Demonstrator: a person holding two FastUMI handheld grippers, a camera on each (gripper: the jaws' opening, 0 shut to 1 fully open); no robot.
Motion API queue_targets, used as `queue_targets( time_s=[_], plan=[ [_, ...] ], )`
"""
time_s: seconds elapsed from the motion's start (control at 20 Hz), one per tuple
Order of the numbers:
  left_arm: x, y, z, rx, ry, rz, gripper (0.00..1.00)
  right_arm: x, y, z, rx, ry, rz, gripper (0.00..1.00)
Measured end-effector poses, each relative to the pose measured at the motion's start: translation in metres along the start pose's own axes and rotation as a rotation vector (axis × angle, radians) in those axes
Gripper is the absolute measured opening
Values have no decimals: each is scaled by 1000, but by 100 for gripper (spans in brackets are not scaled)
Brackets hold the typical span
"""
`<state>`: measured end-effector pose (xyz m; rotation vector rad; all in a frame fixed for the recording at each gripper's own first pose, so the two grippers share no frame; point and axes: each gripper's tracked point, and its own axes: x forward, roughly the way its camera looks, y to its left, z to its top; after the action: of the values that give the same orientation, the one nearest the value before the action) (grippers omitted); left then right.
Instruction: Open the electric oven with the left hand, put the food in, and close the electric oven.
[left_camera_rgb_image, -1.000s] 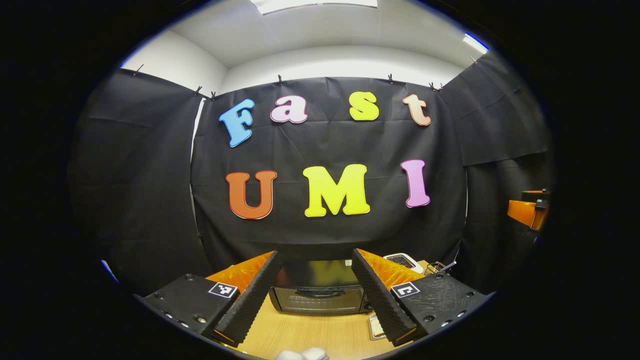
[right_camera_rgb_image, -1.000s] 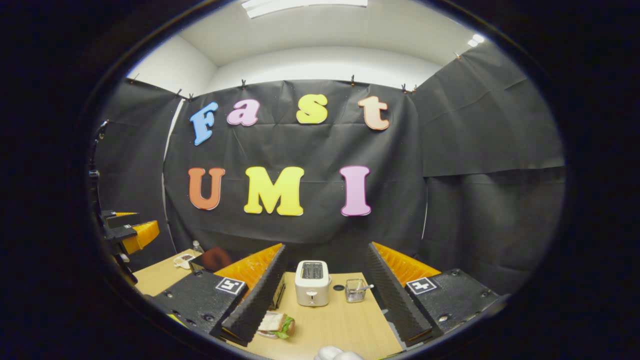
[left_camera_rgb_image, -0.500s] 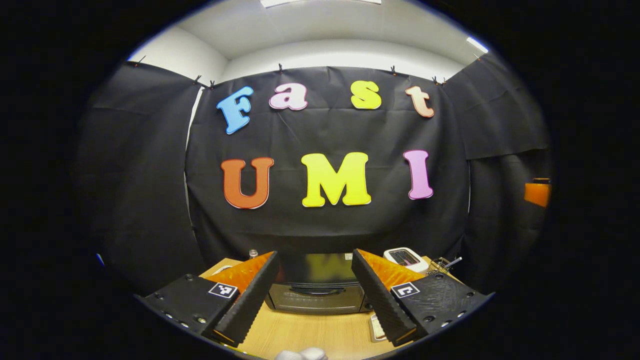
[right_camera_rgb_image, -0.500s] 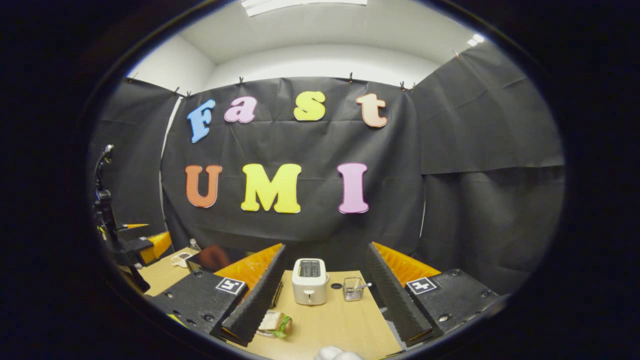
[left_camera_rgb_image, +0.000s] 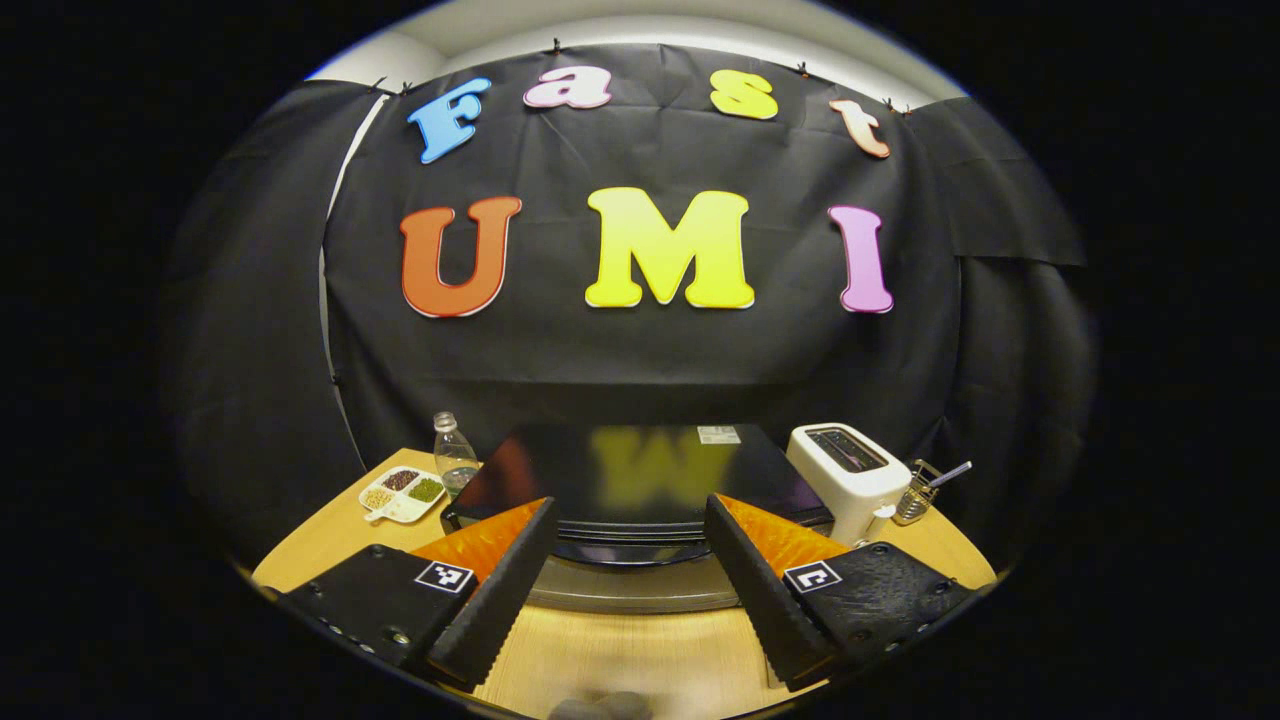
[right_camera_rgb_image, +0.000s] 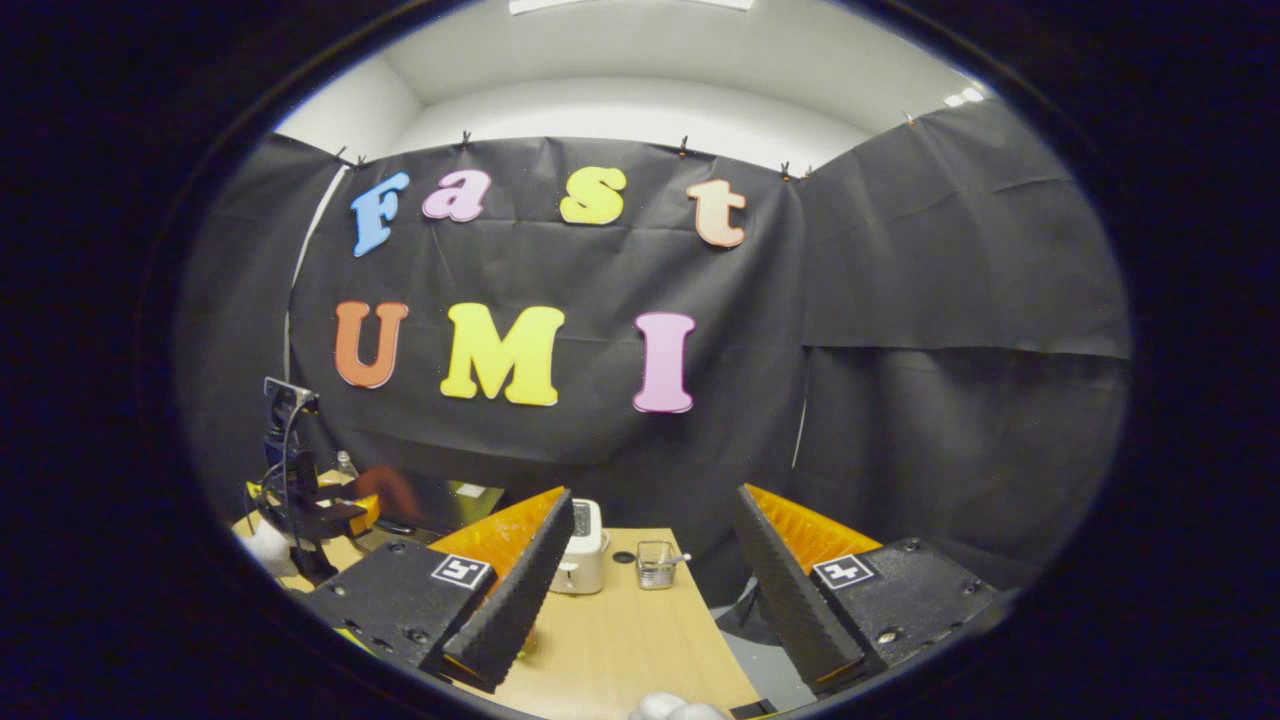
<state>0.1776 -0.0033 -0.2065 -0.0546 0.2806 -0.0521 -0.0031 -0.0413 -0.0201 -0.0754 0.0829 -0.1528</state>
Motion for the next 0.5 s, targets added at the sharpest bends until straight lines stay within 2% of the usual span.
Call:
queue_targets(
  time_s=[0.3,0.35,0.4,0.5],
  plan=[
    [42,2,-44,10,120,7,96,-5,-14,-17,11,60,-62,100],
    [41,5,-43,36,107,13,96,-6,-14,-17,13,60,-64,95],
    [43,5,-38,52,93,12,100,-6,-13,-18,10,60,-67,94],
    [41,5,-44,45,96,10,100,-8,-12,-21,10,60,-64,94]
  ],
)
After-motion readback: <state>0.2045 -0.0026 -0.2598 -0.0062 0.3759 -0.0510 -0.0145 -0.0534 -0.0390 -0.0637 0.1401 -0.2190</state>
